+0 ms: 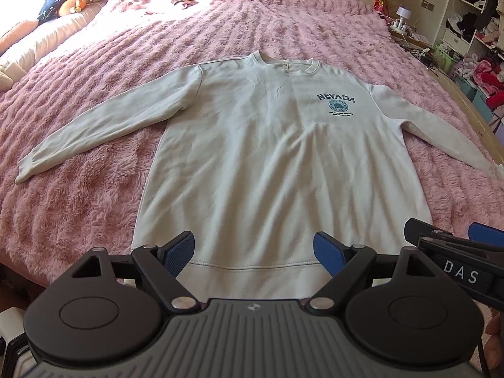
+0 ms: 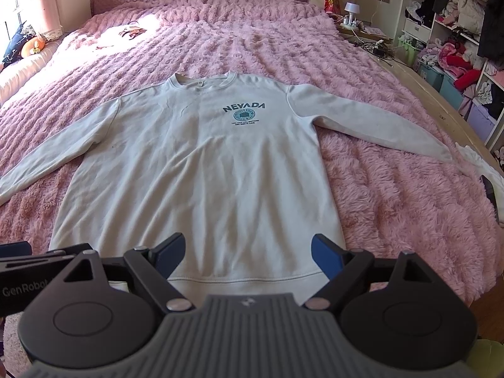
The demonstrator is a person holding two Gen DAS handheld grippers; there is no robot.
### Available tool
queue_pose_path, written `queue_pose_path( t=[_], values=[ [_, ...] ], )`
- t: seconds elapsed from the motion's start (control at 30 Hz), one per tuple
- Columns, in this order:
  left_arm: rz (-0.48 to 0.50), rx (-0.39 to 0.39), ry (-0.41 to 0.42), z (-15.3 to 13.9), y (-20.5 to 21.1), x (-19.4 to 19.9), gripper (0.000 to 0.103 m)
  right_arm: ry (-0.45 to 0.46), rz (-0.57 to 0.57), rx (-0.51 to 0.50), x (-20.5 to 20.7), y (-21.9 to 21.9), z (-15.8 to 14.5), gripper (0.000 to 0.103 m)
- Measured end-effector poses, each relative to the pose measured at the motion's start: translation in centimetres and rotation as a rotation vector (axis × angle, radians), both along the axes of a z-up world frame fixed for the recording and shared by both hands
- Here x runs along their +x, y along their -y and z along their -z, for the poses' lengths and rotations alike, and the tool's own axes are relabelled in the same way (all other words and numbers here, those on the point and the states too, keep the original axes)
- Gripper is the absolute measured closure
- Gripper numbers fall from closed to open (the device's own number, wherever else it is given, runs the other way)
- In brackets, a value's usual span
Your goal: Fold small clothes
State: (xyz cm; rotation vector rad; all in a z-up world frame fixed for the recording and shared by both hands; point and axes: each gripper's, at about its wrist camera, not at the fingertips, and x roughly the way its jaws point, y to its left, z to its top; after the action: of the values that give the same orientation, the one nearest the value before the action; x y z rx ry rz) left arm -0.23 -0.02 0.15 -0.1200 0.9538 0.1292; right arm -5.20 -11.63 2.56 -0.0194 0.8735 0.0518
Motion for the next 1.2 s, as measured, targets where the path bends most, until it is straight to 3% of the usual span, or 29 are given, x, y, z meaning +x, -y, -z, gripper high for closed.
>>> queue_pose_path(
  t=[1.2],
  values=[
    [-0.018, -0.004, -0.030, 0.27, -0.34, 0.22, 0.003, -0.002, -0.011, -0.004, -0.08, -0.03, -0.16, 0.020]
  ],
)
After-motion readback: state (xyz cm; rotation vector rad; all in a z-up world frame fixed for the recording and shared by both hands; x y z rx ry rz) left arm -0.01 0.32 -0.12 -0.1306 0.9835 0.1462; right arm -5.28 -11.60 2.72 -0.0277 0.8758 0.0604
